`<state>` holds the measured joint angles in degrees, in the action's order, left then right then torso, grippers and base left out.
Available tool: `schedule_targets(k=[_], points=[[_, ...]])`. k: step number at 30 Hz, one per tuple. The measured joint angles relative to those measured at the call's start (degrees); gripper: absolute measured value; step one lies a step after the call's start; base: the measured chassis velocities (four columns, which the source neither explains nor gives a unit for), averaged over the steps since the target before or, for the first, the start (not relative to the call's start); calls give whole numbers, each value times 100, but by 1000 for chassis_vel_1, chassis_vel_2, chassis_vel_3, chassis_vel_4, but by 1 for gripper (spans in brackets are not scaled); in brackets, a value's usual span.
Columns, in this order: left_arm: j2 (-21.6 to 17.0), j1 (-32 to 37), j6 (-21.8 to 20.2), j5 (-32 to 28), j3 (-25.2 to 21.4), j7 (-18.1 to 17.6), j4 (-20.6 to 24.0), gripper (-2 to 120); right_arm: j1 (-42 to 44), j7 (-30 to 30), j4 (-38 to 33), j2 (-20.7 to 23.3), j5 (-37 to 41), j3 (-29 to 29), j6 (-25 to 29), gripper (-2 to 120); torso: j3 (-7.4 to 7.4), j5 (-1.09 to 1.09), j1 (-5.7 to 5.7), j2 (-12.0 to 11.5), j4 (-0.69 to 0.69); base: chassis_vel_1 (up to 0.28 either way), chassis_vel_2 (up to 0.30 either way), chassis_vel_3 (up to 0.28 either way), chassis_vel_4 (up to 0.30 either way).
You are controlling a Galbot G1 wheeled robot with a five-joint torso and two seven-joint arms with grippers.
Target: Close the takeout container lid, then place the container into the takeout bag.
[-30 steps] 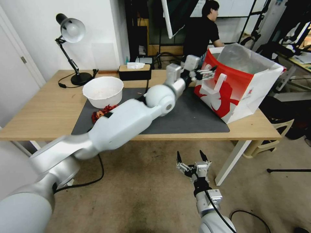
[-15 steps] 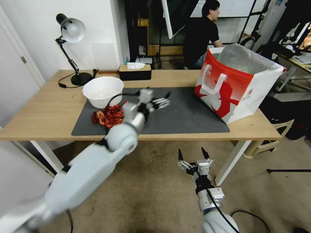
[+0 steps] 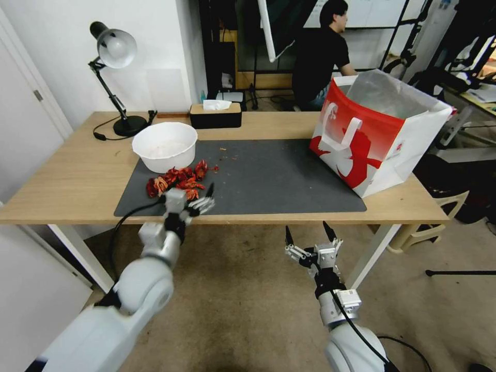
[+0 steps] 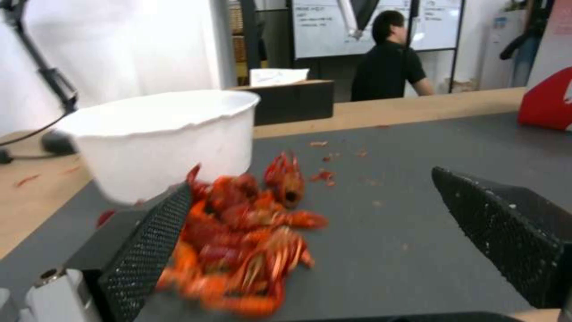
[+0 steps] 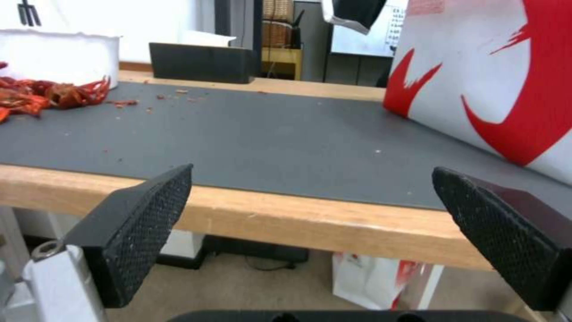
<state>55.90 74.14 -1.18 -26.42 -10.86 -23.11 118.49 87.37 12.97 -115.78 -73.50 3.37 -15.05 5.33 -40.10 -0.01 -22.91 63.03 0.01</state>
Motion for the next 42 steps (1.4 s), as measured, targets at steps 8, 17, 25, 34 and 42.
schedule_targets(k=[8,17,25,34,42], points=[[463,838,335,270,-583,38,183,100,-31,126,-67,38,49,-52,-144,100,0,1,0,0,-1,0,0,0,0],[952,1595,449,651,-767,75,256,100,-13,138,-104,78,251,-58,-128,100,0,1,0,0,0,0,0,0,0],[1265,1863,637,925,-798,144,191,100,105,67,-123,117,417,-88,-76,100,-1,1,-1,0,-1,0,0,0,0],[1278,1843,644,945,-794,148,175,100,116,60,-119,117,423,-90,-66,100,-1,1,0,0,-1,0,0,0,0],[1272,1830,642,938,-786,148,173,100,116,58,-115,115,423,-90,-63,100,-1,1,-1,0,-1,0,0,0,0]])
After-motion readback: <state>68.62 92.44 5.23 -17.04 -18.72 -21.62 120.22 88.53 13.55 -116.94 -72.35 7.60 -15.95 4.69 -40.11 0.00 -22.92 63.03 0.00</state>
